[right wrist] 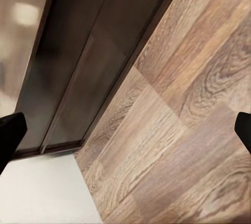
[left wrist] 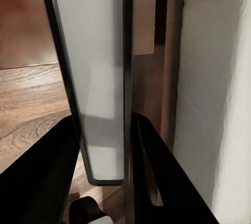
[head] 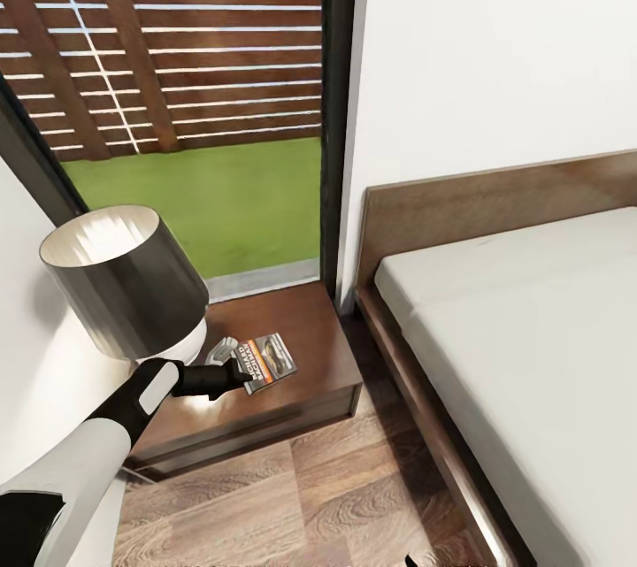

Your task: In the bedroom, move the book from the bed onto either nightstand, and place the two sandals side by side next to the bed.

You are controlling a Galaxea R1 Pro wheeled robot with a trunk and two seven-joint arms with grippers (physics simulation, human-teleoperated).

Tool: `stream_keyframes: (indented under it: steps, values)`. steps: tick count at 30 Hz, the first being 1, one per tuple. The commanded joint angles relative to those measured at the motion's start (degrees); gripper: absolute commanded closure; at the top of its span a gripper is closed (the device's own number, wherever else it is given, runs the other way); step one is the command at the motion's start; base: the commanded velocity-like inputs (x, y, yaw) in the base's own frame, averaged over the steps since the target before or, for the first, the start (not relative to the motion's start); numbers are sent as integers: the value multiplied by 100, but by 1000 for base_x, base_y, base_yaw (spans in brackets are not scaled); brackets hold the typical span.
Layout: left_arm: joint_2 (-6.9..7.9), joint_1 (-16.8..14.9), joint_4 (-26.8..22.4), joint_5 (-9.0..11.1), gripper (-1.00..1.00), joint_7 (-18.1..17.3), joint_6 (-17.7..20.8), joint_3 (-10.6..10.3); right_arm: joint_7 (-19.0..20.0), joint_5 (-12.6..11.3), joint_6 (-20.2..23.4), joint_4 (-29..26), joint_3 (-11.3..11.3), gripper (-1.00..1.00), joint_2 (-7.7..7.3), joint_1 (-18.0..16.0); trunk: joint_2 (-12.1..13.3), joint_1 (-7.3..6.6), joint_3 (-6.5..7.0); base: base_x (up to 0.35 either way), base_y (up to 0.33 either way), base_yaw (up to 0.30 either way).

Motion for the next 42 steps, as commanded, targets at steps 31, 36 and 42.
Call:
stream_keyframes:
  steps: [31, 36, 42]
  values:
    - [11, -3, -10, 3, 100, -26, -4, -20, 178, -51, -14, 42, 30, -100, -7, -6, -2, -1, -215, 0, 0, 0]
    - [11, -1, -11, 3, 100, -26, -4, -20, 178, -51, -14, 42, 29, -100, -7, -6, -2, -1, -220, 0, 0, 0]
    - [11, -2, -11, 3, 100, -26, -4, -20, 172, -51, -14, 42, 29, -100, -7, -5, -2, -1, -221, 29, 0, 0]
